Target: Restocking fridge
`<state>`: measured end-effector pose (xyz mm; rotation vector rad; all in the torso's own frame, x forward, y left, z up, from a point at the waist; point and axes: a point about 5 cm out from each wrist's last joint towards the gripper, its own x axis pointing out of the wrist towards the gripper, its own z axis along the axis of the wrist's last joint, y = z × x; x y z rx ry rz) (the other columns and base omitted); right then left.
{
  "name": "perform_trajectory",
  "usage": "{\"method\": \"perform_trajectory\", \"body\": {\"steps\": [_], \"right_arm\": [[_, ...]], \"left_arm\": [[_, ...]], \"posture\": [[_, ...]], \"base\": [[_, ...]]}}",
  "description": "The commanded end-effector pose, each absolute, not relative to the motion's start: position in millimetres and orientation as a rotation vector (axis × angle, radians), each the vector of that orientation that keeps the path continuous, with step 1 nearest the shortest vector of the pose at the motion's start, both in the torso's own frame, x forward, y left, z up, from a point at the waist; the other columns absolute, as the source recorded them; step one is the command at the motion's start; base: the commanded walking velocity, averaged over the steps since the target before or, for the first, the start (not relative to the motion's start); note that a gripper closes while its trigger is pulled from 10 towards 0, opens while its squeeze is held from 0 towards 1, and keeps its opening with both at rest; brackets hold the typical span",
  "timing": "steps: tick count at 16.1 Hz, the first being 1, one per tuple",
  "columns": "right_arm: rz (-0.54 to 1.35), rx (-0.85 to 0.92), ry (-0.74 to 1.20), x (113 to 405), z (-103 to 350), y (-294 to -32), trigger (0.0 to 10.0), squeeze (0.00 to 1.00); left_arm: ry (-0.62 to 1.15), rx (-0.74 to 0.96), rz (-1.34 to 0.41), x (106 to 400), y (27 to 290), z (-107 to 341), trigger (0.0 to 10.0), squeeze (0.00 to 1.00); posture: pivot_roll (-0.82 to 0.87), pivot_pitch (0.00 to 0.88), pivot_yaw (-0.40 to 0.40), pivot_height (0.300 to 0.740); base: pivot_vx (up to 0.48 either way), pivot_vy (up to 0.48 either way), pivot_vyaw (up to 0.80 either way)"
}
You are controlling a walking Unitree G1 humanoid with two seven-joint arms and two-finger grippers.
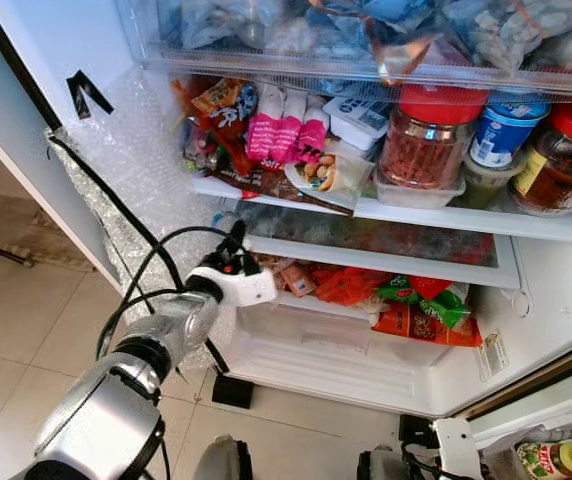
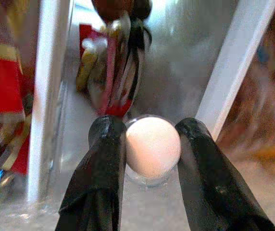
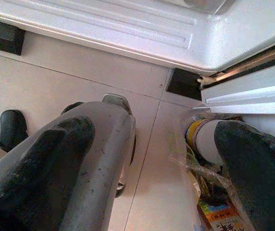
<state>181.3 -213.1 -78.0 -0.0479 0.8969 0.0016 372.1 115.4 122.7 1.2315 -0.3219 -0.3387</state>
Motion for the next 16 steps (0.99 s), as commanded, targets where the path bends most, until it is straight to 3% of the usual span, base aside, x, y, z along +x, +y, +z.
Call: {"method": "perform_trajectory", "body": {"steps": [1, 4, 5, 7, 16], "right_arm": [[-0.012, -0.032, 0.969, 162, -88, -213, 10.0, 0.0], [-0.013, -0.033, 0.966, 163, -88, -212, 10.0, 0.0], [-0.016, -0.039, 0.962, 163, -88, -211, 10.0, 0.0], [-0.018, -0.04, 0.961, 163, -88, -211, 10.0, 0.0], [-0.016, -0.049, 0.956, 164, -87, -210, 10.0, 0.0]], "left_arm": [[-0.338, 1.11, -0.39, 367, 108, 122, 10.0, 0.0], [-0.35, 0.728, -0.506, 355, 90, 125, 10.0, 0.0], [-0.291, 0.464, -0.553, 347, 85, 122, 10.0, 0.0], [-0.275, 0.307, -0.563, 336, 85, 118, 10.0, 0.0], [-0.289, 0.197, -0.507, 321, 104, 122, 10.0, 0.0]], "posture": [[-0.06, 0.197, 0.029, 0.658], [-0.05, 0.194, 0.035, 0.658], [-0.04, 0.191, 0.037, 0.658], [-0.03, 0.191, 0.037, 0.658], [-0.03, 0.186, 0.042, 0.658]], "base": [[0.0, 0.0, 0.0], [0.0, 0.0, 0.0], [0.0, 0.0, 0.0], [0.0, 0.0, 0.0], [0.055, 0.0, 0.0]]}}
